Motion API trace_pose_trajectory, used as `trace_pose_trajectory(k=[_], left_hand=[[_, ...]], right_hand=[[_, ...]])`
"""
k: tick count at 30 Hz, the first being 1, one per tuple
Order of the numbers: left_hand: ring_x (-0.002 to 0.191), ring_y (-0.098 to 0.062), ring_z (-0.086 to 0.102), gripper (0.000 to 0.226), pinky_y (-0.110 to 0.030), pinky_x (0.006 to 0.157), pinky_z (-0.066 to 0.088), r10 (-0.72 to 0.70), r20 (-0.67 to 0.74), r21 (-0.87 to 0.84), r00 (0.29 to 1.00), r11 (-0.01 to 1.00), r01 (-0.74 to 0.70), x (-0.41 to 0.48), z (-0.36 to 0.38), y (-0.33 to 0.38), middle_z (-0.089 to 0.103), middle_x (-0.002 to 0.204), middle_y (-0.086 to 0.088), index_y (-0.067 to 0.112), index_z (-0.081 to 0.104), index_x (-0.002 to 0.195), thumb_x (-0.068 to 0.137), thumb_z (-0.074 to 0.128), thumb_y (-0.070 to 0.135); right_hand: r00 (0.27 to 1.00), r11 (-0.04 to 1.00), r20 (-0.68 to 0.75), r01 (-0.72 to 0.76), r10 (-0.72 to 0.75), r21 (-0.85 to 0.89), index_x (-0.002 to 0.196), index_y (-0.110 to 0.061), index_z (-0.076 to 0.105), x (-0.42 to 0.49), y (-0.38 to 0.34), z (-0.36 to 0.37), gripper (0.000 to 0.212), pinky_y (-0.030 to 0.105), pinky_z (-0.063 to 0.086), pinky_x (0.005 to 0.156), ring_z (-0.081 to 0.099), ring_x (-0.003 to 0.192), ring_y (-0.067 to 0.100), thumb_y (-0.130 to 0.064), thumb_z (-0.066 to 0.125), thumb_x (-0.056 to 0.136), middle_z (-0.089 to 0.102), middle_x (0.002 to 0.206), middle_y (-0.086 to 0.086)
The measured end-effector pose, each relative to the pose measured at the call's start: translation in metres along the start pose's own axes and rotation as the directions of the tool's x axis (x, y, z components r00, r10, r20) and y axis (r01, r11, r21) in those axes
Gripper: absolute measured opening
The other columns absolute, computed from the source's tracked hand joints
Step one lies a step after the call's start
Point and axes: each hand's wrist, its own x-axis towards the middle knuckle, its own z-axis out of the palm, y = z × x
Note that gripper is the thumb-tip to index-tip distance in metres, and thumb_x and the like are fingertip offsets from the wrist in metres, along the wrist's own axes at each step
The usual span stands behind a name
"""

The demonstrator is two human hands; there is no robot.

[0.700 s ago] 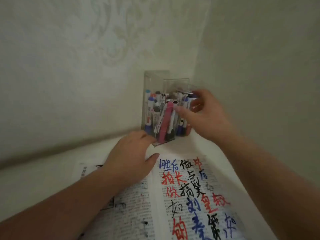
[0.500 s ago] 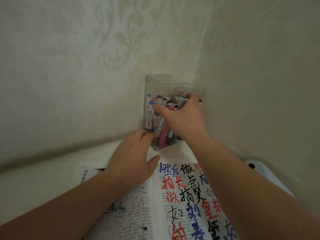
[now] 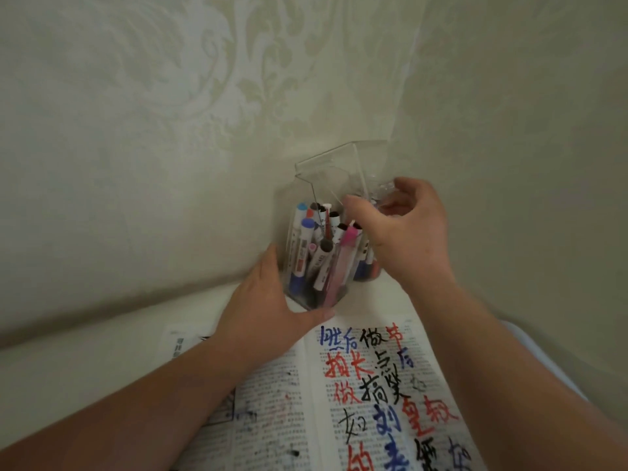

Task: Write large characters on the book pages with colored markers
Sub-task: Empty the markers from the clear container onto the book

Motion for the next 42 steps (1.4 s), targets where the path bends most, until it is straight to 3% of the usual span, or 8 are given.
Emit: trace_pose_trajectory(k=[4, 8, 17, 23, 27, 33, 38, 42], left_hand=[[0.115, 0.010, 0.058, 0.105, -0.033, 0.104, 0.050, -0.009, 0.012, -0.304, 1.000, 0.953, 0.012, 0.005, 0.003, -0.002, 0.057, 0.128, 0.032, 0.053, 0.030, 0.136, 0.053, 0.093, 0.058], [0.118, 0.003, 0.059, 0.112, -0.035, 0.104, 0.051, -0.016, -0.032, -0.366, 0.999, 0.930, 0.003, 0.006, 0.004, -0.006, 0.055, 0.134, 0.025, 0.047, 0.027, 0.145, 0.055, 0.094, 0.046], [0.114, -0.010, 0.035, 0.098, -0.034, 0.098, 0.043, 0.238, -0.281, 0.079, 0.930, 0.971, -0.224, -0.007, -0.010, 0.010, 0.038, 0.121, 0.016, 0.033, 0.034, 0.145, 0.061, 0.085, 0.041], [0.119, -0.009, 0.030, 0.098, -0.038, 0.103, 0.040, 0.252, -0.243, 0.162, 0.937, 0.963, -0.217, -0.007, -0.017, 0.001, 0.031, 0.120, 0.022, 0.037, 0.035, 0.145, 0.061, 0.086, 0.037], [0.118, -0.009, 0.031, 0.095, -0.035, 0.101, 0.037, 0.311, -0.221, 0.186, 0.925, 0.944, -0.273, -0.009, -0.014, 0.000, 0.032, 0.121, 0.023, 0.034, 0.042, 0.141, 0.058, 0.087, 0.033], [0.119, -0.017, 0.038, 0.091, -0.036, 0.102, 0.039, 0.471, -0.217, 0.247, 0.855, 0.874, -0.419, -0.011, -0.008, 0.003, 0.042, 0.129, 0.014, 0.026, 0.047, 0.139, 0.058, 0.088, 0.035], [0.129, -0.031, 0.042, 0.083, -0.036, 0.113, 0.033, 0.642, -0.181, 0.334, 0.745, 0.752, -0.568, -0.013, -0.007, 0.007, 0.048, 0.142, -0.006, 0.015, 0.048, 0.138, 0.067, 0.086, 0.035], [0.143, -0.022, 0.039, 0.109, -0.044, 0.113, 0.042, 0.516, -0.204, -0.056, 0.832, 0.842, -0.536, -0.012, -0.006, 0.008, 0.032, 0.155, -0.006, 0.023, 0.031, 0.150, 0.062, 0.095, 0.021]], right_hand=[[0.994, 0.991, -0.010, 0.107, -0.106, 0.075, 0.129, -0.021, 0.058, -0.009, -0.008, -0.019, 0.077, 0.009, 0.049, 0.082, 0.063, 0.096, -0.001, -0.052, 0.088, 0.065, 0.066, 0.103, -0.011], [0.986, 0.973, -0.089, 0.156, -0.143, 0.170, 0.126, -0.014, 0.063, -0.013, 0.000, -0.028, 0.082, 0.022, 0.052, 0.092, 0.067, 0.094, -0.001, -0.057, 0.079, 0.059, 0.069, 0.095, -0.013], [0.914, 0.852, 0.302, -0.375, 0.273, 0.366, 0.118, -0.021, 0.069, -0.043, 0.049, -0.009, 0.085, 0.046, 0.044, 0.111, 0.072, 0.108, 0.015, -0.083, 0.072, 0.060, 0.077, 0.111, -0.001], [0.931, 0.443, 0.170, -0.307, 0.322, 0.842, 0.131, -0.010, 0.049, -0.015, 0.055, -0.027, 0.060, 0.028, 0.056, 0.095, 0.070, 0.112, 0.012, -0.021, 0.076, 0.078, 0.075, 0.118, 0.002], [0.892, 0.411, 0.164, -0.349, 0.421, 0.842, 0.151, -0.013, 0.026, -0.009, 0.074, -0.033, 0.072, 0.031, 0.057, 0.096, 0.065, 0.122, 0.020, 0.010, 0.060, 0.092, 0.070, 0.122, 0.004], [0.746, 0.317, 0.212, -0.498, 0.631, 0.807, 0.137, -0.011, 0.053, -0.007, 0.070, -0.038, 0.055, 0.035, 0.055, 0.098, 0.067, 0.106, 0.021, -0.039, 0.071, 0.092, 0.067, 0.119, 0.014], [0.716, 0.254, 0.503, -0.665, 0.484, 0.703, 0.127, -0.007, 0.064, -0.019, 0.062, -0.043, 0.060, 0.062, 0.049, 0.101, 0.066, 0.116, 0.042, -0.056, 0.045, 0.100, 0.072, 0.120, 0.021], [0.704, 0.143, 0.582, -0.678, 0.408, 0.721, 0.137, -0.010, 0.056, -0.021, 0.065, -0.041, 0.071, 0.070, 0.047, 0.097, 0.064, 0.115, 0.051, -0.067, 0.038, 0.097, 0.067, 0.125, 0.026]])
